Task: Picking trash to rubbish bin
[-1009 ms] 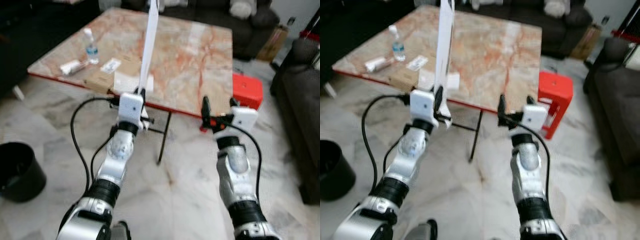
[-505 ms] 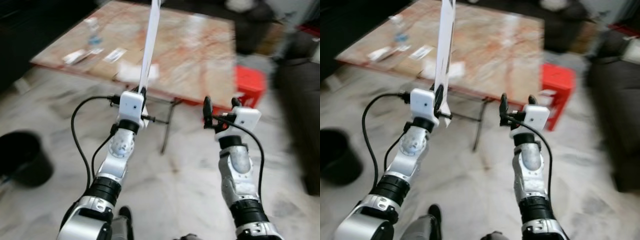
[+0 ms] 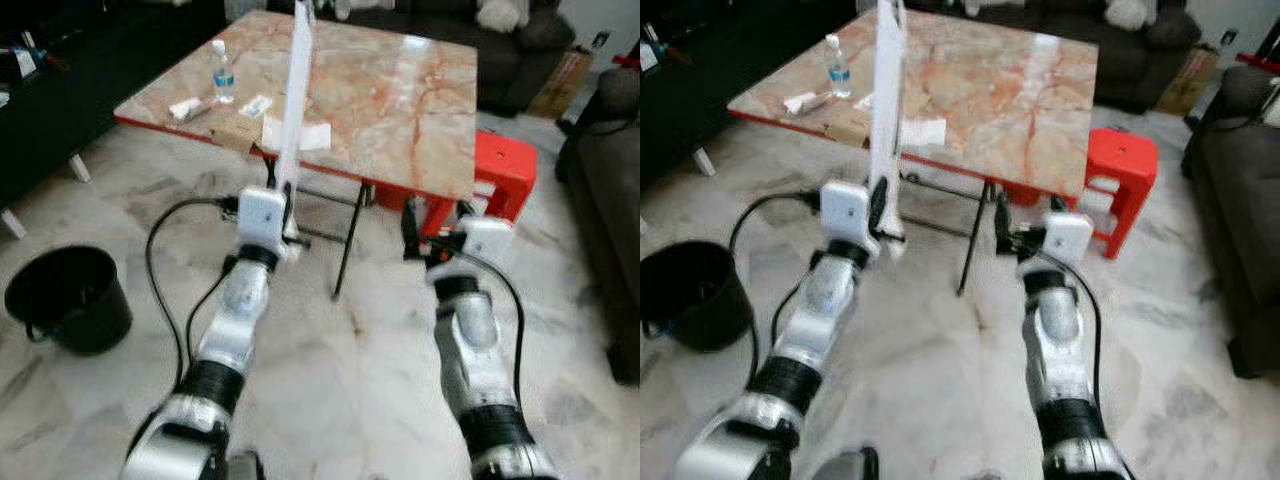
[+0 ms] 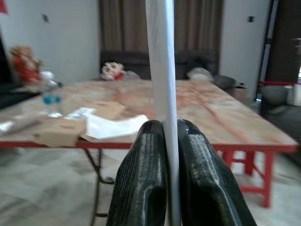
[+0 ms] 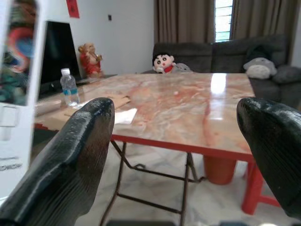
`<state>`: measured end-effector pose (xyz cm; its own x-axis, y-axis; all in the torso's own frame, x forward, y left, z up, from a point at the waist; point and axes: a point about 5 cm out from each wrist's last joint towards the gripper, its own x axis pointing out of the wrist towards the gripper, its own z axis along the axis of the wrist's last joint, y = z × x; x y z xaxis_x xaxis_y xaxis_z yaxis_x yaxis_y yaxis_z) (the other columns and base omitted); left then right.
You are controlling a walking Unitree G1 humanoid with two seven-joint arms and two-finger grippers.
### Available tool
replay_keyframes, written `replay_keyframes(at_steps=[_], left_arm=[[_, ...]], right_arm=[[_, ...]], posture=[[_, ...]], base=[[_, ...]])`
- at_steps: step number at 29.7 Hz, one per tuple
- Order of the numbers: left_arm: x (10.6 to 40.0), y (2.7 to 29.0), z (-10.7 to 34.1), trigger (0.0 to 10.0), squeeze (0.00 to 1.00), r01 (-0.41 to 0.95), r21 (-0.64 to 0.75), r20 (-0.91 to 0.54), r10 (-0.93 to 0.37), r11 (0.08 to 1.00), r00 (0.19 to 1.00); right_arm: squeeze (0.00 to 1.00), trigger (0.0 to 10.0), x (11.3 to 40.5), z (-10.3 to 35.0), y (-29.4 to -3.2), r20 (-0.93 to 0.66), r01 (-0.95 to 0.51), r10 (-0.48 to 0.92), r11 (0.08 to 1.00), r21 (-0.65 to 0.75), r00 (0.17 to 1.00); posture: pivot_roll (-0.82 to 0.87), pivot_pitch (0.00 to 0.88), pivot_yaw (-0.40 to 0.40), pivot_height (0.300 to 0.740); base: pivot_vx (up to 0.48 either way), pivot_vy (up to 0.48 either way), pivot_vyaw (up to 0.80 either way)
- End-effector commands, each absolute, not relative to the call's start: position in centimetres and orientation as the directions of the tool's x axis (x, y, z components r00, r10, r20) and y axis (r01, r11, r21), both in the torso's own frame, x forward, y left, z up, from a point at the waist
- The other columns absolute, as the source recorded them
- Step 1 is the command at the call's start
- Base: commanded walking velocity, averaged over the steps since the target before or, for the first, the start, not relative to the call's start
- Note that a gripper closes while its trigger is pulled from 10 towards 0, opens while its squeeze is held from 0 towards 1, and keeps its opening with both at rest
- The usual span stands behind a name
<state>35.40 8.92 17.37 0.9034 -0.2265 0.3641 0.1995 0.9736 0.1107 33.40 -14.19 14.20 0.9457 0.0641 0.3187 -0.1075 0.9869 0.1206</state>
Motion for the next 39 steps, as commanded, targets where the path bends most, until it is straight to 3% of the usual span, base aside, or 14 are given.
replay_keyframes(at_steps=[1,11,19,25,27,30,33,39], left_arm=[[35.6,9.1,16.8,10.0,0.0,0.213,0.084,0.328,-0.229,0.973,0.916],[35.7,10.2,12.9,10.0,0.0,0.259,0.014,0.133,-0.259,0.966,0.957],[35.1,11.1,10.0,10.0,0.0,0.3,0.08,-0.008,-0.3,0.951,0.954],[33.4,12.0,5.8,10.0,0.0,0.331,0.141,-0.193,-0.302,0.933,0.934],[32.2,12.9,3.6,10.0,0.0,0.315,0.159,-0.297,-0.259,0.936,0.919],[31.7,13.2,2.7,10.0,0.0,0.312,0.155,-0.338,-0.247,0.937,0.908],[30.2,14.6,0.7,10.0,0.0,0.305,0.195,-0.438,-0.196,0.932,0.878],[27.9,16.2,-1.9,10.0,0.0,0.297,0.234,-0.565,-0.12,0.926,0.817]], right_arm=[[0.0,10.0,33.4,13.9,-14.7,0.303,-0.089,0.047,0.988,0.128,0.952],[0.0,10.0,33.1,10.8,-16.8,0.161,-0.023,0.002,0.992,0.126,0.987],[0.0,10.0,32.3,8.7,-18.3,0.07,-0.014,0.006,0.994,0.112,0.998],[0.0,10.0,31.1,5.2,-20.6,-0.107,0.039,-0.03,0.996,0.075,0.994],[0.0,10.0,29.7,2.7,-21.8,-0.25,0.061,-0.049,0.997,0.043,0.967],[0.0,10.0,29.1,1.8,-22.3,-0.305,0.067,-0.056,0.997,0.026,0.951],[0.0,10.0,26.2,-1.3,-23.5,-0.466,0.1,-0.092,0.995,-0.008,0.88],[0.0,10.0,23.0,-4.0,-24.2,-0.595,0.184,-0.151,0.983,-0.004,0.789]], posture=[[0.05,0.134,-0.114,0.74],[0.05,0.133,-0.118,0.74],[0.04,0.131,-0.121,0.74],[0.04,0.122,-0.126,0.74],[0.04,0.12,-0.127,0.74],[0.04,0.12,-0.127,0.74],[0.04,0.112,-0.137,0.74],[0.04,0.104,-0.143,0.74]], base=[[0.0,0.0,0.0],[0.0,0.0,0.0],[0.0,0.0,0.0],[0.136,0.0,0.0],[0.328,0.0,0.0],[0.341,0.0,0.0],[0.384,0.0,0.22],[0.389,0.0,0.74]])
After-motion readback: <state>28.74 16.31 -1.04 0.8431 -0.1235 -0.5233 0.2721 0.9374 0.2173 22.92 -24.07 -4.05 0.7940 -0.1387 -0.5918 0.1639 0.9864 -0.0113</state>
